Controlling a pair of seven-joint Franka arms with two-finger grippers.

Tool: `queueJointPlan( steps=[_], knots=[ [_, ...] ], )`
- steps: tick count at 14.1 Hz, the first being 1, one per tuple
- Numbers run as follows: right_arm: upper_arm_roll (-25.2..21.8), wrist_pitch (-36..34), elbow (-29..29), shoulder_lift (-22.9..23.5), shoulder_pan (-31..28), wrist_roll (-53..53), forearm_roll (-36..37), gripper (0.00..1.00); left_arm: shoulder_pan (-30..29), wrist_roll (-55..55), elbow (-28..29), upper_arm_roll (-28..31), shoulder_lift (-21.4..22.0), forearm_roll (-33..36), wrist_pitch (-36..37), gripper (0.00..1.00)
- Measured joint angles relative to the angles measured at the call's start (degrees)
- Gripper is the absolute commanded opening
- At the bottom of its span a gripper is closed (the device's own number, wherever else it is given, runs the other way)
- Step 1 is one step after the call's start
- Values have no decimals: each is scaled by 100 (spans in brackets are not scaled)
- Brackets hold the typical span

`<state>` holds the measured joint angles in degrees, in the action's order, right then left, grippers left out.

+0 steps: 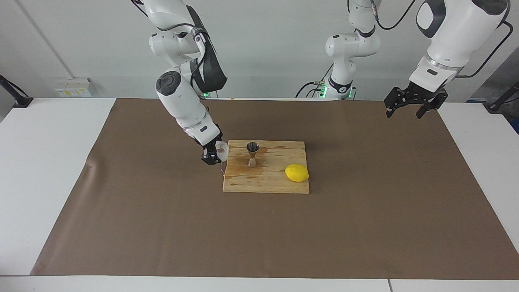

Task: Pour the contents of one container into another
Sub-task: 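Lift the white cup with the right gripper over the steel cup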

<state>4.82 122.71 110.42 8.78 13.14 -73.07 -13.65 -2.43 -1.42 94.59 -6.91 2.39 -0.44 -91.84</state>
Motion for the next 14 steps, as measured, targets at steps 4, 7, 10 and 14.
queueJointPlan(
  steps=[4, 7, 10, 14],
  knots=[
    [-1, 0, -28, 1, 240, 185, 198, 43, 0, 0, 0, 0, 0, 0, 0, 100],
    [-2, -4, -98, 1, 364, 423, 451, 43, 0, 0, 0, 0, 0, 0, 0, 100],
    [-2, -5, -146, 26, 507, 600, 636, 43, 0, 0, 0, 0, 0, 0, 0, 100],
    [-2, -10, -224, 79, 654, 816, 873, 43, 0, 0, 0, 0, 0, 0, 0, 100]
  ],
)
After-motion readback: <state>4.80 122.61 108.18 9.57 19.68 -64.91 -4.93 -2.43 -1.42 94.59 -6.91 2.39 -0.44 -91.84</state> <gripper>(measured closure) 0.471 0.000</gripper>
